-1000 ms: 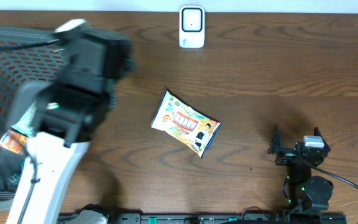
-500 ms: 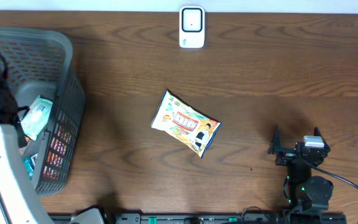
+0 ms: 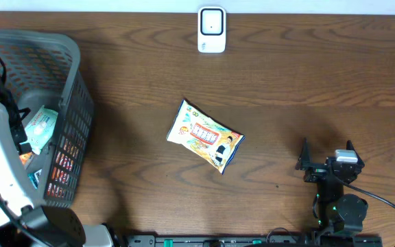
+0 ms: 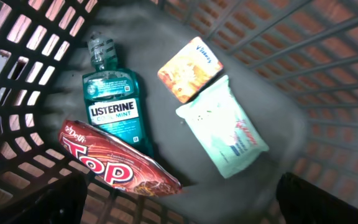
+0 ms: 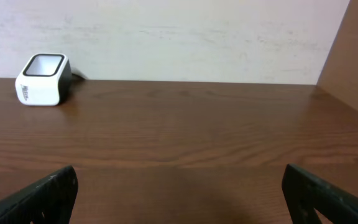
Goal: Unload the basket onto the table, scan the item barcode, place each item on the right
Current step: 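Reach the left gripper into the basket and grasp the orange bar, then carry the orange bar with the left gripper and release beside the bag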
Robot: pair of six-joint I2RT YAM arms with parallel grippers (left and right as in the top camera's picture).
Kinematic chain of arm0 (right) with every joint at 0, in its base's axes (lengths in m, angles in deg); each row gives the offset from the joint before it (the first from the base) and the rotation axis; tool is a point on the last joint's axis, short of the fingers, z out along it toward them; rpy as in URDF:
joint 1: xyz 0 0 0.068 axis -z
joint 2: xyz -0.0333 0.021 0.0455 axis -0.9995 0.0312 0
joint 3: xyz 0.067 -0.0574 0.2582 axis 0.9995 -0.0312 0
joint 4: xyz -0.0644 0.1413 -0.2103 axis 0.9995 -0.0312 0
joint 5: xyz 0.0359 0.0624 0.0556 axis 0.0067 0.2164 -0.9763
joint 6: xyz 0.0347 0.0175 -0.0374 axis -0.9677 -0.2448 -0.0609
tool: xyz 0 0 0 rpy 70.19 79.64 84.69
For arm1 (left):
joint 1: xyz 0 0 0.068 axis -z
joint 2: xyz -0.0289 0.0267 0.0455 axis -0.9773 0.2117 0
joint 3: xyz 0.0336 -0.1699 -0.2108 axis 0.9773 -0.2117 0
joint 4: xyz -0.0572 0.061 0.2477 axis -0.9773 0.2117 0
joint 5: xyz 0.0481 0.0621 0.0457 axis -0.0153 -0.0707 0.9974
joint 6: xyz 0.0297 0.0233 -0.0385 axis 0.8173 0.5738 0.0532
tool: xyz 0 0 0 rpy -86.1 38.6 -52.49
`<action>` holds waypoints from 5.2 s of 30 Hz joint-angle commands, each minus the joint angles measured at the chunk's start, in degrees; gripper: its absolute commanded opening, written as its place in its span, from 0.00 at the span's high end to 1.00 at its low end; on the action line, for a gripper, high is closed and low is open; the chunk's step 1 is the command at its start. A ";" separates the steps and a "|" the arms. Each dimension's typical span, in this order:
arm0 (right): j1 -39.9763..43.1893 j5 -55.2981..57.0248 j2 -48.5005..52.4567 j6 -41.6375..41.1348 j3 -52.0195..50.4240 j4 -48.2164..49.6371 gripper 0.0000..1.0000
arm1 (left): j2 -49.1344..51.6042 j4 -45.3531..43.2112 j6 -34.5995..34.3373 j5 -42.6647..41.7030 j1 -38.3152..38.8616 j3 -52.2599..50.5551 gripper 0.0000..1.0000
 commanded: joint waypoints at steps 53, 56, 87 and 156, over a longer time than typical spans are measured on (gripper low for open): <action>0.11 -0.33 -0.31 0.46 -0.07 -0.20 0.01 | 16.13 -10.29 -12.07 -24.63 -4.22 -20.17 0.92; 0.11 -0.33 -0.31 0.48 -0.07 -0.20 0.01 | 12.59 -10.25 -10.64 -24.17 -4.22 -18.91 0.92; 0.11 -0.33 -0.31 0.48 -0.07 -0.20 0.01 | -31.04 -43.25 32.09 -23.45 29.79 -15.91 0.92; 0.11 -0.33 -0.31 0.46 -0.07 -0.20 0.01 | 6.82 -55.17 62.55 -29.42 65.44 -17.42 0.26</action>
